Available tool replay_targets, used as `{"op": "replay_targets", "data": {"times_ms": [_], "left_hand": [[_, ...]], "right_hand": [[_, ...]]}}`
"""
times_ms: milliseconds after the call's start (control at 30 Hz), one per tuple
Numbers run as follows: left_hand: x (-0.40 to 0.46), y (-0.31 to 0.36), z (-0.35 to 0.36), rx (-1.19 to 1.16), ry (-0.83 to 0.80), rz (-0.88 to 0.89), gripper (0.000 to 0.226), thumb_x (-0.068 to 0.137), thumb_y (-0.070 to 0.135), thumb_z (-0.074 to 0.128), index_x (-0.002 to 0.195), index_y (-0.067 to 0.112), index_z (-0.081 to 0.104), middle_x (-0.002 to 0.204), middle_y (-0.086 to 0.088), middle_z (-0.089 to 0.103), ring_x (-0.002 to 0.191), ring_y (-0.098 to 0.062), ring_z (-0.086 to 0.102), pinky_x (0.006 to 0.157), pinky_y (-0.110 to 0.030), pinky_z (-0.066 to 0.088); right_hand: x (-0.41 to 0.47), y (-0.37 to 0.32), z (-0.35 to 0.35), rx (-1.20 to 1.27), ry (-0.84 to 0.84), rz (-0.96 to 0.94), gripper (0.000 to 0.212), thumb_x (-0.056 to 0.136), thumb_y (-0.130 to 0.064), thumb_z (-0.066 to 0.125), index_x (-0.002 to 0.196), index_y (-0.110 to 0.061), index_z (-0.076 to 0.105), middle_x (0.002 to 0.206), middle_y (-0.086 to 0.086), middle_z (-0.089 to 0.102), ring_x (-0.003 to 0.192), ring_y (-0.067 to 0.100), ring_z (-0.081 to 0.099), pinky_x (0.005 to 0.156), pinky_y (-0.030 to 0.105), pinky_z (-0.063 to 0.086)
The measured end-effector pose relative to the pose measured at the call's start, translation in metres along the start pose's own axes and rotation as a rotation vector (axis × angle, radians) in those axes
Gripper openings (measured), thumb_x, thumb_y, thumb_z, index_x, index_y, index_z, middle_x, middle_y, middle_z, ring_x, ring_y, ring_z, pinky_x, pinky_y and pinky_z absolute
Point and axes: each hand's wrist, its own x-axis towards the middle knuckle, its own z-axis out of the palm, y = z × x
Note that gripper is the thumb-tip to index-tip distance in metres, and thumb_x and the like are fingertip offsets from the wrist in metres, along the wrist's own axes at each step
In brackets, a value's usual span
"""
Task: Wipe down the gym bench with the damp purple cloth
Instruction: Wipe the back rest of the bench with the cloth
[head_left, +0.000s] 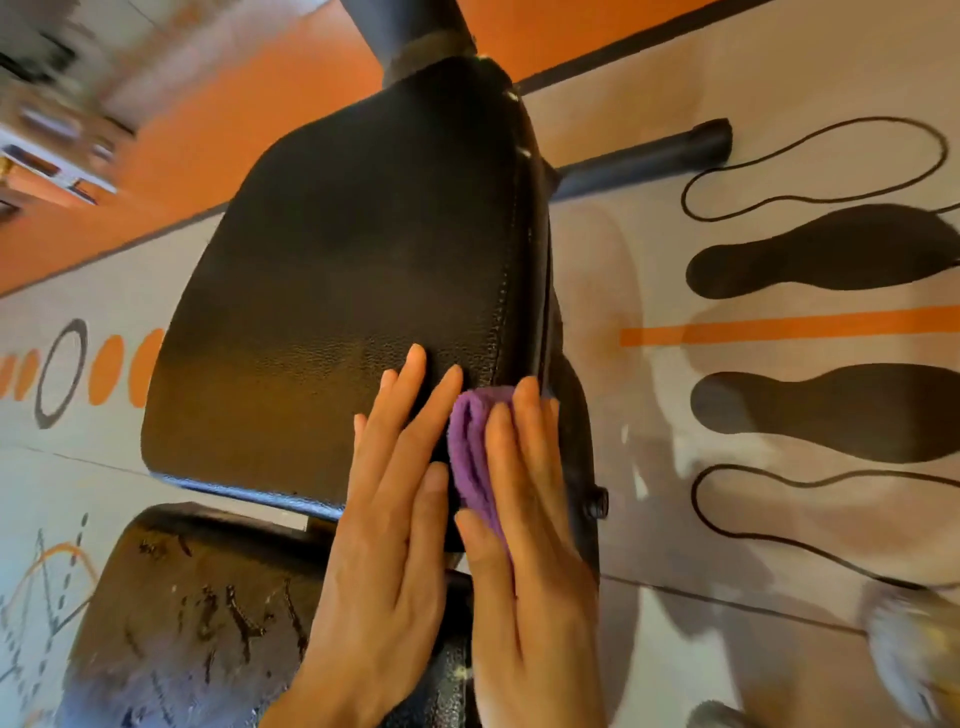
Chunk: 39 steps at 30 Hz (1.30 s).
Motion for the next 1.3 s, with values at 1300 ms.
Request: {"op": "replay_targets", "data": {"times_ms": [1300], "left_hand": [[0.121,0.001,-0.002,0.040,-0.029,0.126,0.046,0.104,0.020,0.035,0.150,0.022,0.036,0.159,0.010,0.031,0.149,-0.005,0.022,0.123,-0.045,0.019]], "right_hand": [[0.140,0.021,-0.007,0.562,0.229,0.242,0.043,0.097,-0.012,0.052,0.140,-0.014,0.047,0.143,-0.006,0.050,0.128,0.002,0.049,0.104,0.026,0.045]]}}
